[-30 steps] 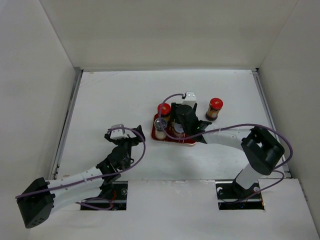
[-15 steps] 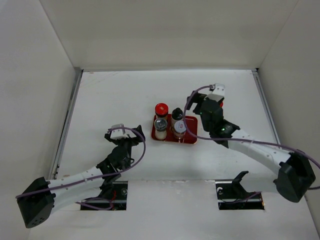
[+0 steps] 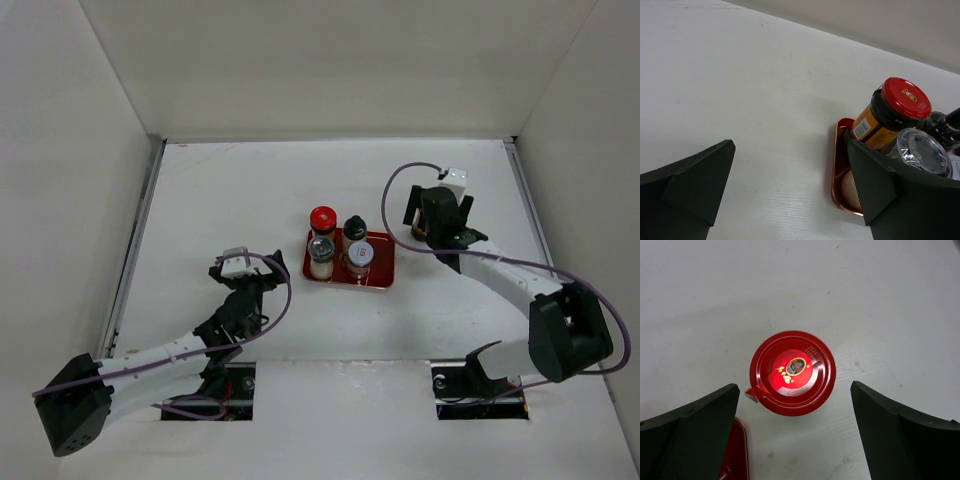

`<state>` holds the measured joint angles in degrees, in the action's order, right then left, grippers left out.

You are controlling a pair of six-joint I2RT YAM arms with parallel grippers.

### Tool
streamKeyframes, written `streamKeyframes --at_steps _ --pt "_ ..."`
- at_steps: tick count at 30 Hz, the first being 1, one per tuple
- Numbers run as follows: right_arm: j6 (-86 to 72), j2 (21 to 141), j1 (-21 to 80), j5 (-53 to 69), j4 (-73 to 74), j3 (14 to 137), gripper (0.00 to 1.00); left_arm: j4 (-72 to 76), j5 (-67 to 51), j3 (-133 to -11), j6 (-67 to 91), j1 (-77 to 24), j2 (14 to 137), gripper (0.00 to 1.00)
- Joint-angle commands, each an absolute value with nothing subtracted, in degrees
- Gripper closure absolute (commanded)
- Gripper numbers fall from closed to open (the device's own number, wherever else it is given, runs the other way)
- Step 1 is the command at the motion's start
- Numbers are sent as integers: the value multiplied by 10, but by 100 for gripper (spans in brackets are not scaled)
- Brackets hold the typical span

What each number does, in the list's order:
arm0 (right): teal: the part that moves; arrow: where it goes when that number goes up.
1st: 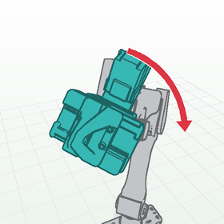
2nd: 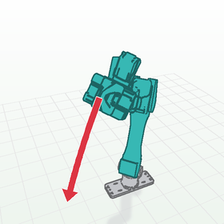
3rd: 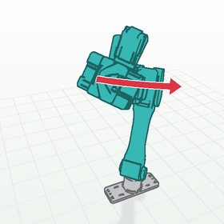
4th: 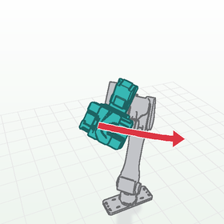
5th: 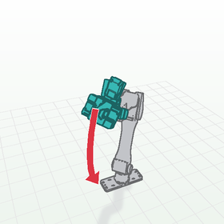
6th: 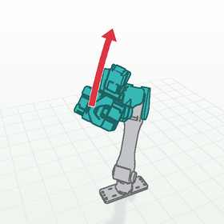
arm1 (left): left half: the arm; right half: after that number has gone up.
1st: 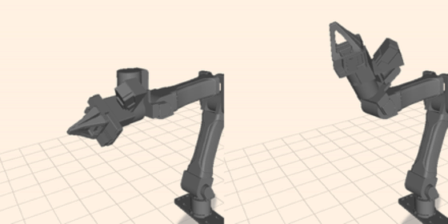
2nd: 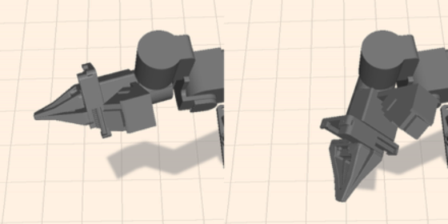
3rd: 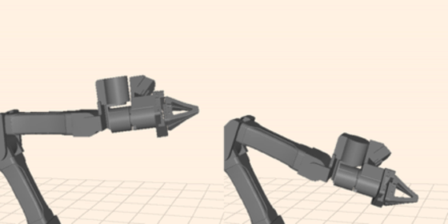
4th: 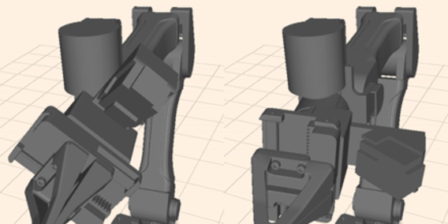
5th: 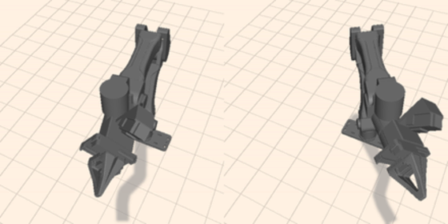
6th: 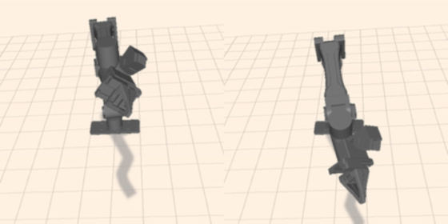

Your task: Organize the condiment bottles

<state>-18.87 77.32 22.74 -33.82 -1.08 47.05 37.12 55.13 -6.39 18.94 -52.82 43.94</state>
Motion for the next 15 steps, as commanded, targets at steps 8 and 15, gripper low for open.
streamKeyframes --at_steps 8,15 --pt "-200 828 188 -278 -29 515 9 410 534 -59 200 -517 441 0" --pt "-225 854 167 -239 -47 512 17 417 540 -54 201 -510 439 0"
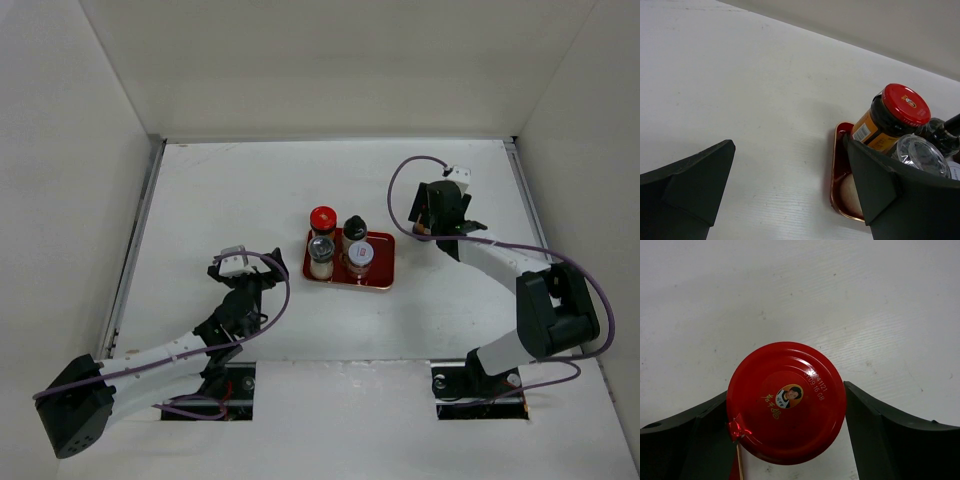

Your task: Organize the condiment bottles

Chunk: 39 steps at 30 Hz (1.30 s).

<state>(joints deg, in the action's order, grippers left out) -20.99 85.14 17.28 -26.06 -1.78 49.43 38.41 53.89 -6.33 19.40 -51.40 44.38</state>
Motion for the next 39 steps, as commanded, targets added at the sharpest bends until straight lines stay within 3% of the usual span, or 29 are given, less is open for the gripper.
streamKeyframes --at_steps 1,6,12,21,33,35,39 --pt "-227 853 167 -236 -47 511 19 417 540 -54 201 -509 438 0" --pt "-230 796 181 -272 -67 490 36 417 541 -53 201 -508 439 0" --pt "-206 678 267 -316 -72 467 41 416 559 -51 200 -504 427 0" --pt "-212 706 380 -311 -108 476 40 424 556 -50 207 -509 435 0" --pt "-201 803 395 -320 -183 482 38 438 553 -46 221 -501 439 0" --pt "-204 817 395 -320 -190 481 36 432 550 -51 223 -499 446 0" --pt "-205 845 395 -327 -192 485 21 423 551 -54 224 -501 449 0"
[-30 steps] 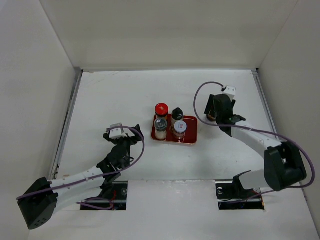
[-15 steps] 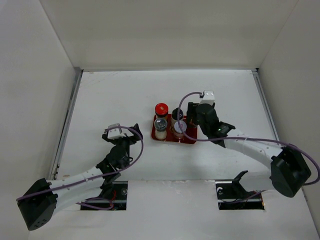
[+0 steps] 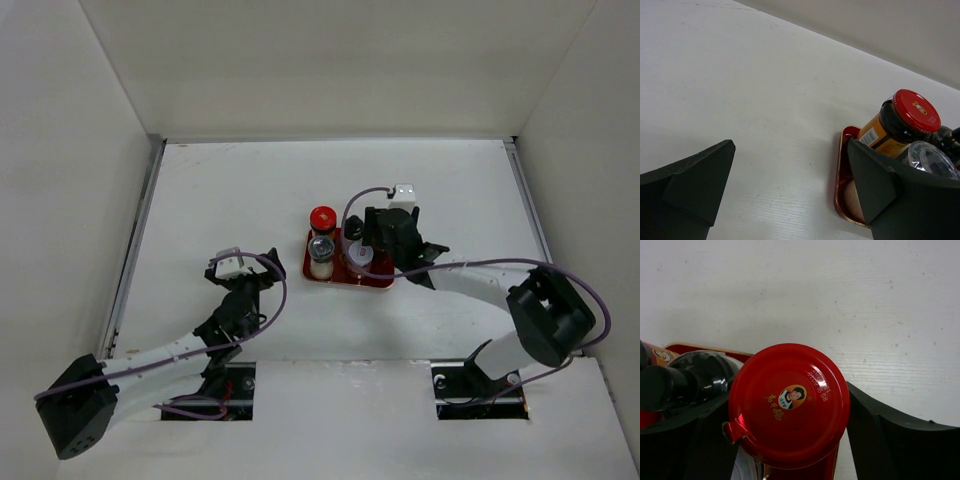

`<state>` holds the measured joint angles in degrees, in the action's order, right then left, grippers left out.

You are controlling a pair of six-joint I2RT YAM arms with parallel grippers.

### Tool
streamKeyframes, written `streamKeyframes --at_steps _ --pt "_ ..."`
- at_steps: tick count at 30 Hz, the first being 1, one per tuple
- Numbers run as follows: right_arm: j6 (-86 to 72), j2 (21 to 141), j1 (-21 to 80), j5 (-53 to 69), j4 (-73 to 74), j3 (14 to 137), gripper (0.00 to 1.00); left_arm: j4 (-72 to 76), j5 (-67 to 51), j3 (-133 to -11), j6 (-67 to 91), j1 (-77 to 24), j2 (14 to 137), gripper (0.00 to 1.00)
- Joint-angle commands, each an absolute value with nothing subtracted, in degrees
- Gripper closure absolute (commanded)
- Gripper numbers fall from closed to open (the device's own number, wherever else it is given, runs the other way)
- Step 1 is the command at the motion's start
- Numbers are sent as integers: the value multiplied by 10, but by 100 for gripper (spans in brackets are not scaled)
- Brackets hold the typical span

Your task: Organize the condiment bottles

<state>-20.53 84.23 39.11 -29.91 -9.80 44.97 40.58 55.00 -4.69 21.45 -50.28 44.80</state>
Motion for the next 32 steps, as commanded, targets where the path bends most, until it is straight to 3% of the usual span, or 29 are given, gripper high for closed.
streamKeyframes --at_steps 1,5,11,19,22,26,32 --pt "-207 847 395 -327 -193 485 17 422 550 -56 225 -498 454 0" --pt "-200 824 395 -351 -186 484 0 392 557 -81 230 -505 481 0" --pt "-206 698 393 -375 -142 454 0 331 562 -127 242 -508 515 0" --pt "-283 530 341 -445 -131 307 0 286 555 -147 261 -510 494 0" --pt "-327 501 274 -427 -139 257 0 262 547 -157 266 -518 475 0" --pt "-382 487 193 -318 -137 235 0 229 540 -170 265 -544 447 0" --pt "-392 491 174 -286 -148 228 0 171 546 -206 268 -552 460 0"
